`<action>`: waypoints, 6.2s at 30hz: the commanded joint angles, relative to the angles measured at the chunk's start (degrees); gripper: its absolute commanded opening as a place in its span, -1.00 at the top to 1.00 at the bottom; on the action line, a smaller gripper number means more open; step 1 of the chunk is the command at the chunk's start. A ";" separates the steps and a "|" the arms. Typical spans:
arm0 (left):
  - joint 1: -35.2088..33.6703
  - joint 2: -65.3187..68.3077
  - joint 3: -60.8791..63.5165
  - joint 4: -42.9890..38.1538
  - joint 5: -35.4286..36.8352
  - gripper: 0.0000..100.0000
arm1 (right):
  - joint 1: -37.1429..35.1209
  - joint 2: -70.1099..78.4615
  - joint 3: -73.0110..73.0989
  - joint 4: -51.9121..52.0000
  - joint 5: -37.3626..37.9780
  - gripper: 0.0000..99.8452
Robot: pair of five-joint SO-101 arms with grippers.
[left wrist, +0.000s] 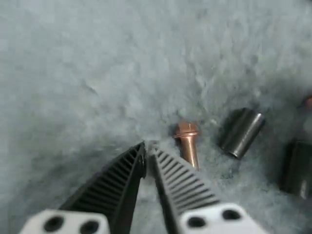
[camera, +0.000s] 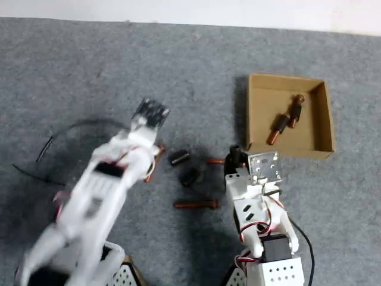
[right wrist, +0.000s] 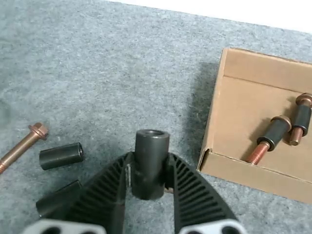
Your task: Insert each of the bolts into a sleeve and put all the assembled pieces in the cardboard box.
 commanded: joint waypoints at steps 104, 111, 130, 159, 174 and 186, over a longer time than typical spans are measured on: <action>11.65 -80.48 35.91 -11.60 7.74 0.99 | -17.98 -0.75 8.40 -7.25 5.71 0.99; 14.90 -80.48 33.10 -11.43 7.74 0.99 | -18.07 -0.75 8.40 -7.25 6.51 0.99; 15.43 -80.48 38.37 -20.75 33.76 0.99 | -18.07 -0.75 8.40 -6.99 6.51 0.99; 16.04 -80.48 41.36 -21.36 35.34 0.99 | -22.81 -0.75 8.40 -16.84 7.03 0.99; 20.44 -80.48 41.36 -7.74 35.34 0.99 | -22.46 -0.75 8.40 -16.75 10.73 0.99; 22.73 -80.48 41.36 -4.66 34.99 0.98 | -22.46 -0.75 8.40 -14.37 10.90 0.99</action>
